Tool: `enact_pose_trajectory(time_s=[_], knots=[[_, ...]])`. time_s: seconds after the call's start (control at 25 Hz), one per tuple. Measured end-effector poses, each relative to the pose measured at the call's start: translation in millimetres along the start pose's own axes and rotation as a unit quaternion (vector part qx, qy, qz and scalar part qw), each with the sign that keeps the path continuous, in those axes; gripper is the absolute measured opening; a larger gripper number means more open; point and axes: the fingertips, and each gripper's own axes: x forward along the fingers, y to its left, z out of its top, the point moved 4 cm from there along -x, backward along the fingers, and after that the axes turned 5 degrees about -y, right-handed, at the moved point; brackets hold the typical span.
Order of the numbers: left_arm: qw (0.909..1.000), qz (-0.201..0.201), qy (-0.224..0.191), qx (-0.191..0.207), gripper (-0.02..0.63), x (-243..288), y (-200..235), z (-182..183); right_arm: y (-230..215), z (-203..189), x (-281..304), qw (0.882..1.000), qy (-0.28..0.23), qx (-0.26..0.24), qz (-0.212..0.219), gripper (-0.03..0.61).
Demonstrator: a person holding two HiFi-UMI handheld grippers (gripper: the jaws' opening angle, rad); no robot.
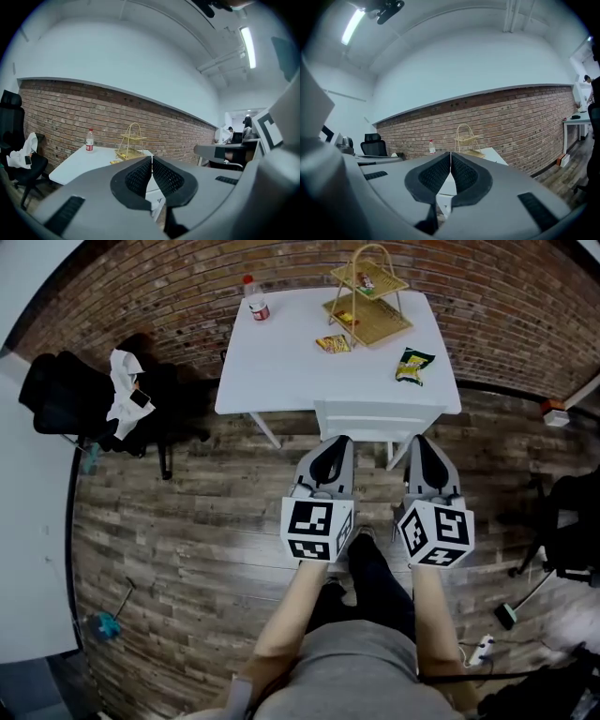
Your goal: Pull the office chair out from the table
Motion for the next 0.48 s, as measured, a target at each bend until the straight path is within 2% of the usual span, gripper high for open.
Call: enact_pose_trajectory(time_s=[0.48], knots=[[0.9991,0.039,0.015,0.006,0.017,109.7,19.1,9.4,-62.4,10.0,103.4,0.999,0.022,-0.005,0.041,0.017]])
